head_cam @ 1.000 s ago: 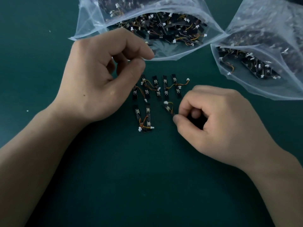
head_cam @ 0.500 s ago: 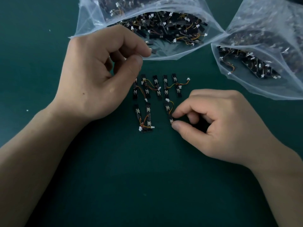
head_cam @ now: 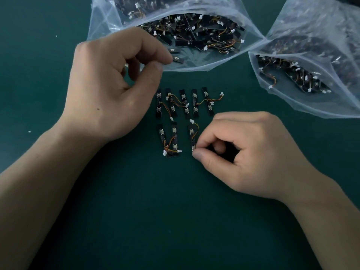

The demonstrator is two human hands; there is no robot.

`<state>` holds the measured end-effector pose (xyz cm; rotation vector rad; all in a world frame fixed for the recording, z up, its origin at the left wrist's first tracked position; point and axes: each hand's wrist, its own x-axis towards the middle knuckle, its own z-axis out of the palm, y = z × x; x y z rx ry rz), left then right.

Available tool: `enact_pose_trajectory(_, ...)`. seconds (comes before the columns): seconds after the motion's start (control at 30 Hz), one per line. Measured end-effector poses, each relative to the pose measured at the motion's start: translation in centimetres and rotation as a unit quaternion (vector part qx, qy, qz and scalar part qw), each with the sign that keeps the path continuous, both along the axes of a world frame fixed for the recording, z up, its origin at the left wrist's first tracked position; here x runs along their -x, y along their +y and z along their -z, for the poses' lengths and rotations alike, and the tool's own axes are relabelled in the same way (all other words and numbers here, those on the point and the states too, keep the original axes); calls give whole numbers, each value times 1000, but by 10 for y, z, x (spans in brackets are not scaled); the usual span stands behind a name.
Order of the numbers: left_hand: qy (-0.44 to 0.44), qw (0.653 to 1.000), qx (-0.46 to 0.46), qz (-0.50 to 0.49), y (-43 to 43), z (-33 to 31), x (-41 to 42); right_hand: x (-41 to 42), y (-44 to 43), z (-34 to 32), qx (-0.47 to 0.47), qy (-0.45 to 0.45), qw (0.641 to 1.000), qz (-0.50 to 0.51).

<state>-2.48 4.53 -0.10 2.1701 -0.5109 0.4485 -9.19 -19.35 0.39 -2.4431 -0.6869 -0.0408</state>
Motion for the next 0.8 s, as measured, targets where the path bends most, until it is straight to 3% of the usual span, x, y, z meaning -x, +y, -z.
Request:
enact_pose_trajectory(0.3, -16, 981, -182, -70, -4, 5, -3, -7, -4, 5, -137, -32, 987, 71)
enact_pose_trajectory(0.47, -10, 979, -201, -44, -13, 4, -15, -7, -1, 6, -124, -28, 990, 67)
enact_pose_trajectory(0.8, -6, 950, -289, -116, -19, -3, -47, -8, 0, 6, -122, -18, 990, 69)
